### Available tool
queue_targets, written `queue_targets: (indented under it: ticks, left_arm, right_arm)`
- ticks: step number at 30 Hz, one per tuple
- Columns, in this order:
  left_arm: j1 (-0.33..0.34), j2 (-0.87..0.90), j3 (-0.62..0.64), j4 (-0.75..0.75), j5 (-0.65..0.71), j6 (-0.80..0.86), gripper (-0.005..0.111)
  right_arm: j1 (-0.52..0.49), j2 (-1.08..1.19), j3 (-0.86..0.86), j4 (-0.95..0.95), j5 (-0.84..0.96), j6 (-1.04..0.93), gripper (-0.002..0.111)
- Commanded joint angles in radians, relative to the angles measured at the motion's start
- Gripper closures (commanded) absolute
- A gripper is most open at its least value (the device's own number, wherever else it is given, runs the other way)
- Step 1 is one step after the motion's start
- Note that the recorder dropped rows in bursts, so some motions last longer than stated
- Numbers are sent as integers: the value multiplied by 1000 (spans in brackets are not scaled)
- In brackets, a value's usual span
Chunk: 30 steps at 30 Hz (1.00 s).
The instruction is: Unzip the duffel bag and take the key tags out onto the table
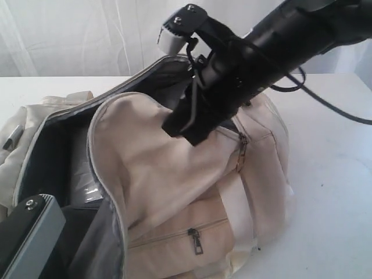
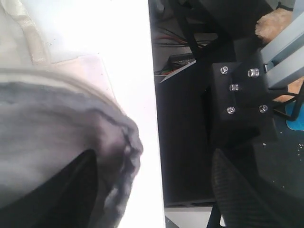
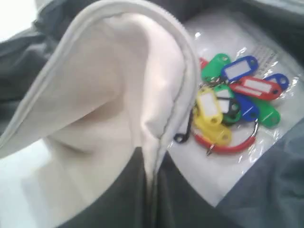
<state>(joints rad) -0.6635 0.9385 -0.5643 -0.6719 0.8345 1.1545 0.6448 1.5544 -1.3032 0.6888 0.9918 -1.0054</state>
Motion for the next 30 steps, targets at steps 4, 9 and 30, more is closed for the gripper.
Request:
queue_targets:
  ticks: [4,9,30]
  left_arm:
    - [-8,-8,5,-23,23,0,37]
    - [-8,-8,5,-23,23,0,37]
    - [-8,-8,5,-22,21,0,37]
  right_arm:
    - [2,-134,6,-182,229,155,108]
    - [2,-205,75,-365,229,375,108]
    - [2,-226,419,-325,229,468,77]
